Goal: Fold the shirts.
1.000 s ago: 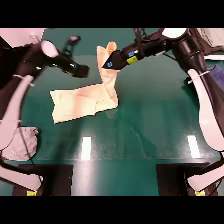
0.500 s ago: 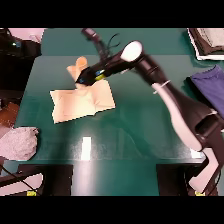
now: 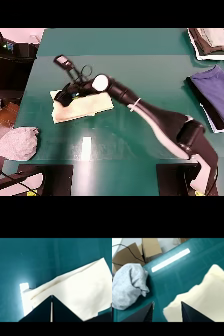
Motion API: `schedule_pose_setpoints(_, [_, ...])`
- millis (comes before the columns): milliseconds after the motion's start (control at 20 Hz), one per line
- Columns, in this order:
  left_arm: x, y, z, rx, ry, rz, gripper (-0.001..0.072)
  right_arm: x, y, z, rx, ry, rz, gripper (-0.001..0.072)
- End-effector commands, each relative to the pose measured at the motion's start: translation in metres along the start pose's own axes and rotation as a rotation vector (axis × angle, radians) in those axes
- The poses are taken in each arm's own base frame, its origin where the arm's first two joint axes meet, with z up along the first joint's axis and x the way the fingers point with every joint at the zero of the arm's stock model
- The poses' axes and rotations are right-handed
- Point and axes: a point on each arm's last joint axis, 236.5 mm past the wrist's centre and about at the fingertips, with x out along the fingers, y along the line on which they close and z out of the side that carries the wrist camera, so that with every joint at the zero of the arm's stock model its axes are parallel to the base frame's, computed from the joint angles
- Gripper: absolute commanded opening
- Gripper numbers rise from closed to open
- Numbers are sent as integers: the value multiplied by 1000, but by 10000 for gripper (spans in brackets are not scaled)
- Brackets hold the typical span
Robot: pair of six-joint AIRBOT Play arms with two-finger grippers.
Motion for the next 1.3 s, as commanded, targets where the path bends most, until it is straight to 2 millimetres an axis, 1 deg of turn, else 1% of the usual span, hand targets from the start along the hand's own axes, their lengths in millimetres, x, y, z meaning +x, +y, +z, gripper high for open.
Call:
schedule_pose_setpoints(0, [-1, -1, -4, -4, 16, -6, 28, -60, -39, -13, 30, 107, -28, 410])
schedule_pose_setpoints(50, [-1, -1, -4, -3, 15, -6, 28, -83, -60, -15, 62, 120, -49, 410])
schedule_pose_setpoints(100, [-1, -1, -4, -3, 14, -6, 29, -106, -87, -18, 120, 123, -83, 410])
schedule_pose_setpoints(150, [-1, -2, -3, -4, 13, -9, 29, -126, -112, -24, 208, 127, -117, 410])
schedule_pose_setpoints(200, [-1, -3, -3, -6, 12, -15, 29, -147, -139, -36, 321, 141, -146, 411])
schedule_pose_setpoints(250, [-1, -5, -3, -6, 12, -19, 28, -163, -161, -52, 424, 161, -164, 412])
schedule_pose_setpoints(300, [-1, -5, -3, -6, 12, -20, 28, -175, -179, -71, 511, 186, -167, 426])
schedule_pose_setpoints(350, [-1, -5, -2, -6, 10, -21, 28, -184, -195, -91, 583, 216, -172, 544])
schedule_pose_setpoints(400, [-1, -5, -1, -7, 4, -21, 28, -187, -205, -108, 653, 241, -168, 607])
schedule_pose_setpoints(450, [-1, -5, 0, -7, -2, -21, 28, -184, -210, -122, 710, 258, -143, 607])
schedule_pose_setpoints(550, [-1, -5, 1, -7, -5, -20, 28, -169, -208, -134, 794, 268, -71, 607])
schedule_pose_setpoints(650, [-1, -5, 0, -6, -2, -20, 28, -145, -209, -147, 848, 271, -40, 607])
schedule_pose_setpoints(800, [-1, -5, 1, -6, -5, -20, 28, -114, -200, -161, 882, 292, -5, 606])
schedule_pose_setpoints(900, [-1, -5, 1, -5, -5, -20, 29, -95, -191, -166, 871, 305, -6, 606])
schedule_pose_setpoints(950, [-1, -5, 1, 1, -5, -20, 28, -85, -184, -166, 868, 307, 4, 606])
schedule_pose_setpoints(1050, [-1, -5, 1, 2, -4, -20, 28, -66, -172, -160, 862, 282, 15, 606])
schedule_pose_setpoints(1200, [-1, -5, 0, 2, -2, -21, 28, -44, -167, -141, 864, 194, 4, 592])
schedule_pose_setpoints(1250, [-1, -5, 0, 2, 0, -21, 29, -38, -167, -135, 863, 165, -3, 517])
